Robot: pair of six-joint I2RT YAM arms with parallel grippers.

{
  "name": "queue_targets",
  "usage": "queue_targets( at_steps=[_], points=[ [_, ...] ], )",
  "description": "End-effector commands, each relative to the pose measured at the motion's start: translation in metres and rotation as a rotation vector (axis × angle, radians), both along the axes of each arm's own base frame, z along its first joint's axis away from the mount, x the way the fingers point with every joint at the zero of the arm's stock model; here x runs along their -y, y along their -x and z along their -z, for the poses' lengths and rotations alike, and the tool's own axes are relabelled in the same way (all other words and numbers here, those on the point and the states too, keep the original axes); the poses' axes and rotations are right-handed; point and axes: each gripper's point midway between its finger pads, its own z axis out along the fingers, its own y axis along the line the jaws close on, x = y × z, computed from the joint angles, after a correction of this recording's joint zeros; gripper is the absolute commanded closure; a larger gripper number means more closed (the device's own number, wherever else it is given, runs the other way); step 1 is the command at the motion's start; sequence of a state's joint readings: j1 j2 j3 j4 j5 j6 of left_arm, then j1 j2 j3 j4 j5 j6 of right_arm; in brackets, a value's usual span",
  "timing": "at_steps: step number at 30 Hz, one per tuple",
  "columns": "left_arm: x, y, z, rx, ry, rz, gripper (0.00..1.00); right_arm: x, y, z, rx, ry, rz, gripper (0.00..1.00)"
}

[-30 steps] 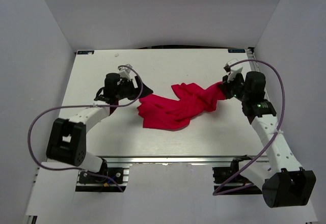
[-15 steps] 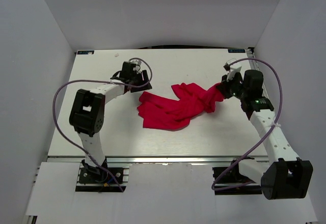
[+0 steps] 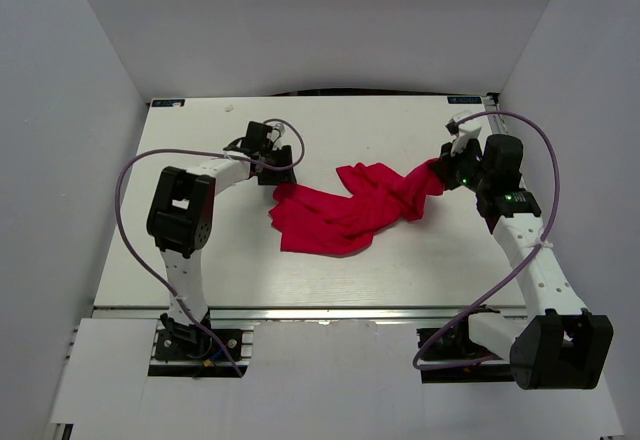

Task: Fold and stack the t-shirts
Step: Flatten out the tshirt

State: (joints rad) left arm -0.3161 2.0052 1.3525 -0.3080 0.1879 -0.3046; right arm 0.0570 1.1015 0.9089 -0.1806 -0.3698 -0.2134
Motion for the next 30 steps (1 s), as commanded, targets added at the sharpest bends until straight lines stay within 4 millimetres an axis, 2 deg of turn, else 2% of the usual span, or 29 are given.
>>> queue_targets(
  at_steps=[1, 3, 6, 9, 10, 11, 13, 14, 16, 17, 20, 21, 23, 24, 27, 28, 30],
  points=[
    [0.012, -0.004, 0.001, 0.000, 0.016, 0.054, 0.37, 0.000, -0.008, -0.031, 0.085, -0.018, -0.001, 1.00],
    [0.016, -0.002, 0.004, -0.009, 0.019, 0.068, 0.45, 0.001, -0.009, -0.031, 0.083, -0.020, 0.003, 1.00],
    [0.019, 0.004, 0.012, -0.026, 0.000, 0.070, 0.51, 0.002, -0.009, -0.032, 0.082, -0.026, 0.008, 1.00],
    [0.015, 0.008, 0.018, -0.038, -0.025, 0.056, 0.66, 0.002, -0.009, -0.033, 0.080, -0.027, 0.007, 1.00],
    [0.014, 0.009, 0.017, -0.036, -0.028, 0.051, 0.72, 0.003, -0.009, -0.033, 0.081, -0.028, 0.009, 1.00],
    [0.012, 0.009, 0.015, -0.030, -0.033, 0.045, 0.83, 0.002, -0.009, -0.033, 0.080, -0.028, 0.005, 1.00],
    [0.009, 0.005, 0.007, -0.002, -0.049, 0.028, 0.93, 0.002, -0.009, -0.034, 0.079, -0.030, 0.005, 1.00],
    [0.008, 0.002, -0.006, 0.026, -0.045, 0.021, 1.00, 0.002, -0.010, -0.035, 0.081, -0.033, 0.006, 1.00],
    [0.007, -0.007, -0.028, 0.080, -0.045, 0.006, 1.00, 0.003, -0.012, -0.038, 0.084, -0.039, 0.013, 1.00],
    [0.007, -0.011, -0.050, 0.127, -0.035, 0.000, 1.00, 0.004, -0.013, -0.039, 0.080, -0.048, 0.020, 1.00],
    [-0.001, -0.023, -0.098, 0.240, -0.035, -0.046, 1.00, 0.009, -0.020, -0.052, 0.097, -0.064, 0.049, 1.00],
    [-0.007, -0.024, -0.132, 0.304, -0.016, -0.074, 1.00, 0.011, -0.022, -0.057, 0.100, -0.075, 0.062, 1.00],
    [-0.025, -0.025, -0.169, 0.384, -0.021, -0.149, 1.00, 0.012, -0.027, -0.076, 0.143, -0.085, 0.068, 1.00],
    [-0.037, -0.020, -0.206, 0.456, 0.004, -0.189, 1.00, 0.025, -0.031, -0.083, 0.158, -0.090, 0.105, 1.00],
    [-0.066, -0.008, -0.256, 0.574, 0.016, -0.295, 1.00, 0.029, -0.033, -0.114, 0.242, -0.087, 0.095, 1.00],
    [-0.077, 0.005, -0.283, 0.633, 0.038, -0.327, 1.00, 0.030, -0.033, -0.121, 0.268, -0.076, 0.089, 1.00],
    [-0.095, 0.014, -0.309, 0.701, 0.039, -0.396, 1.00, 0.034, -0.033, -0.140, 0.331, -0.057, 0.088, 1.00]
  ],
)
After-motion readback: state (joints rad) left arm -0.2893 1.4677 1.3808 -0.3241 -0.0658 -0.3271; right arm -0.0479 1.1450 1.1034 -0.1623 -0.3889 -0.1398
